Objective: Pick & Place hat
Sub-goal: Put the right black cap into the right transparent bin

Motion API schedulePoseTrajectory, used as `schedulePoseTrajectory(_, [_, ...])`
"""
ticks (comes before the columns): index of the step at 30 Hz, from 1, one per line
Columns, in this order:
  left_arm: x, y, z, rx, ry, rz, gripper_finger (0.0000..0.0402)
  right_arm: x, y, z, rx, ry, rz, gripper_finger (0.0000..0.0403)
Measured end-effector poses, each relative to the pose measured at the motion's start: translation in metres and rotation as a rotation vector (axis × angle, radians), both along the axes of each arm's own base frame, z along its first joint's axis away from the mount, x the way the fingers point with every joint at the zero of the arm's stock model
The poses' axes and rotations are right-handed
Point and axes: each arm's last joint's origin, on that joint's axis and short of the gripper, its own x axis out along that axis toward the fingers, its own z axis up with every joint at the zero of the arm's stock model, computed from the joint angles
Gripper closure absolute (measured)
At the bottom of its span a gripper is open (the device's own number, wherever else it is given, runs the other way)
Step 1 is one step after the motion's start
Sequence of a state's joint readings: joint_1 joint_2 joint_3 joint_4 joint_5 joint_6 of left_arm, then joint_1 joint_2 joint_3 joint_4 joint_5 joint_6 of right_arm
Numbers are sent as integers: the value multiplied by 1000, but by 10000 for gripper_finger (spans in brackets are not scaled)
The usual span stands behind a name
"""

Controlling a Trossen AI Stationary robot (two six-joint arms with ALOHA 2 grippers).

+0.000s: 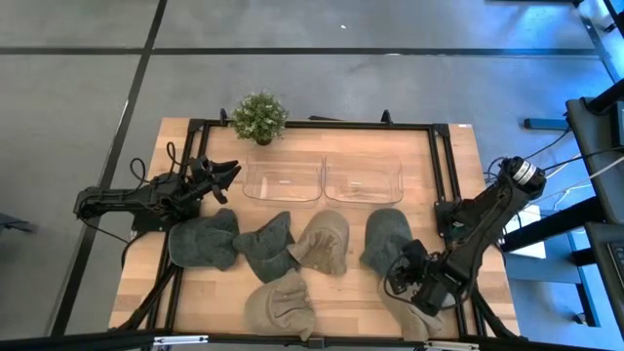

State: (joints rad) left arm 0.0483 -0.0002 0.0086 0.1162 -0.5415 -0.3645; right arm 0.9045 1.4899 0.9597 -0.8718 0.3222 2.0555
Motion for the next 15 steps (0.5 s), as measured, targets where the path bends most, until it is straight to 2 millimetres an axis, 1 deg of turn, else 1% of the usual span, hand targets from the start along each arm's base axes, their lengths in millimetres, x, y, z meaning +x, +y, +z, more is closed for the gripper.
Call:
schedulePoseTrajectory(3, [0, 0, 0, 0, 0, 2, 274, 1, -5, -6, -24, 12, 28, 198])
schedulePoseTrajectory(7, [0, 0, 0, -2, 0, 18, 274, 4, -8, -9, -49, 26, 109, 198])
schedulePoseTrajectory(11, [0, 0, 0, -2, 0, 17, 274, 11, -6, -12, -49, 15, 195, 198])
schedulePoseTrajectory(13, [0, 0, 0, -2, 4, 17, 274, 16, -4, -16, -43, 7, 225, 198])
schedulePoseTrajectory(15, [0, 0, -1, -2, 8, 17, 274, 19, -2, -24, -51, 39, 247, 198])
